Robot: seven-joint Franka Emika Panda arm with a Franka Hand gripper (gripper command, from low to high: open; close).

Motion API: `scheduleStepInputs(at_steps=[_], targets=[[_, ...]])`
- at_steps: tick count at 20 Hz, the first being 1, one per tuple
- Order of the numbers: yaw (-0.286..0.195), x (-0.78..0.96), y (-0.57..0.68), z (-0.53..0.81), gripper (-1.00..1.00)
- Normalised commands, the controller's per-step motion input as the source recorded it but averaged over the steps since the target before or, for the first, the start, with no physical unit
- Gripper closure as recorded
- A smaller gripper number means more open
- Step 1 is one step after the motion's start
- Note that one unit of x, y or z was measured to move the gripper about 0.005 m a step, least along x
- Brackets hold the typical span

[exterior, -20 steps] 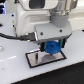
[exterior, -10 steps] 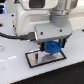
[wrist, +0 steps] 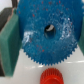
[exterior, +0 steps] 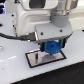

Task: Insert the blue gear onto the right peg, followed by the red gear

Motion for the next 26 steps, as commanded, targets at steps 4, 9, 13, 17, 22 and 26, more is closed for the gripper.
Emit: scheduleStepInputs(at_steps=[4,9,13,17,22,26], targets=[[0.000,0.18,0.02,-0.04,1.00],[0.000,0.11,0.02,0.07,1.00],[0.000,0.26,-0.02,0.47,1.00],[0.000,0.15,-0.02,0.15,1.00],[0.000,0.29,-0.07,-0.03,1.00],[0.000,0.27,-0.06,-0.12,1.00]])
